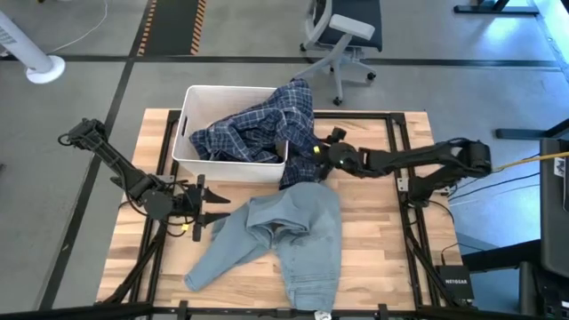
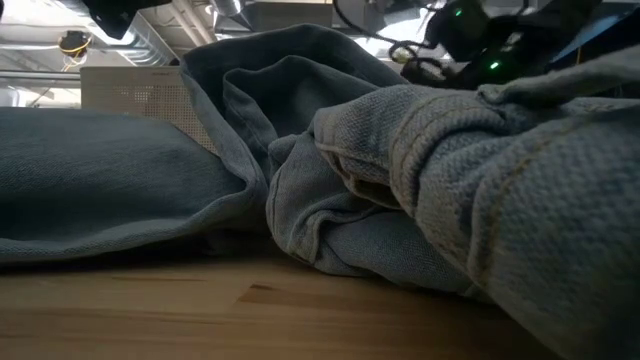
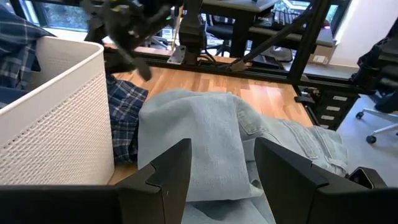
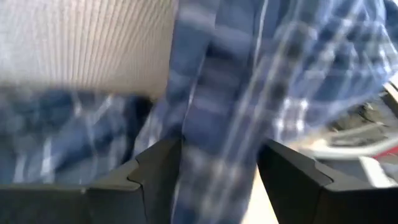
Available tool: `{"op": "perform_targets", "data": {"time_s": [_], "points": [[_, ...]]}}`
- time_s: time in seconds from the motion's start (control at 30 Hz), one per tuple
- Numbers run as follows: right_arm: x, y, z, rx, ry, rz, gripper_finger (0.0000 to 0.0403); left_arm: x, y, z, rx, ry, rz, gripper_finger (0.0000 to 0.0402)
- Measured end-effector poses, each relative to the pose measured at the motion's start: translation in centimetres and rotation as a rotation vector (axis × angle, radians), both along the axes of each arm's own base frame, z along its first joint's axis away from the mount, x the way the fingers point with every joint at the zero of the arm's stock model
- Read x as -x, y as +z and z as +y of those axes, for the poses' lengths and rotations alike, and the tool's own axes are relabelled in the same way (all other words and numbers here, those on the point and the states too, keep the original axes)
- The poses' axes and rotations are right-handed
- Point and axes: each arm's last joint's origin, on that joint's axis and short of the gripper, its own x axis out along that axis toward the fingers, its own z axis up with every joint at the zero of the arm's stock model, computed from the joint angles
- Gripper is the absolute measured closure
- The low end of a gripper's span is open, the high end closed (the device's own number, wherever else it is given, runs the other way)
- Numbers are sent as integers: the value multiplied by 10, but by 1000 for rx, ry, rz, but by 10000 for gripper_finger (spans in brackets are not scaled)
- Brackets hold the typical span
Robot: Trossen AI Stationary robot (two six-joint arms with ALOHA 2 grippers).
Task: Sort clothes
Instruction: Put the blue checkered pants into the white laundry bin
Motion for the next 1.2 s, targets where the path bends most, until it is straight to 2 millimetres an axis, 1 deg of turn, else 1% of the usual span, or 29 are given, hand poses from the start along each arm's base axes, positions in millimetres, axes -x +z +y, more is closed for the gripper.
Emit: {"op": "perform_targets", "data": {"time_s": [0.07,0.23,0.37,0.43,0.47,0.53,0.6,0.63,0.7,0.8,0.87,0.93,1.0,1.07,1.13,1.2], "points": [[-8,-6,-9,0,3,-50,178,0,0,0,-3,0,3,229],[-19,-24,-29,39,-82,-99,178,0,0,0,-4,0,4,229],[-25,-34,-42,29,-71,-119,183,0,0,0,-4,-1,4,229],[-30,-32,-43,37,-61,-121,206,0,0,0,-2,-1,2,229],[-33,-29,-44,54,-52,-121,227,0,0,0,-3,-1,3,229],[-40,-15,-41,96,8,-130,287,0,0,0,-3,-1,4,229],[-47,9,-37,162,78,-160,362,0,0,0,-3,-1,4,229],[-51,25,-35,198,99,-187,381,0,0,0,-2,-1,2,229],[-56,57,-36,245,106,-197,384,0,0,0,-3,-1,4,229],[-62,111,-38,284,77,-141,392,0,0,0,16,1,3,229],[-66,148,-35,325,69,-118,395,0,0,0,28,3,2,229],[-69,181,-27,360,89,-115,395,0,0,0,30,3,1,229],[-71,214,-21,392,101,-153,396,0,0,0,31,3,0,229],[-69,244,-16,424,107,-194,398,0,0,0,29,4,2,229],[-64,275,-14,448,99,-282,398,0,0,0,33,3,-3,229],[-60,299,-12,462,124,-359,398,0,0,0,27,2,-2,229]]}}
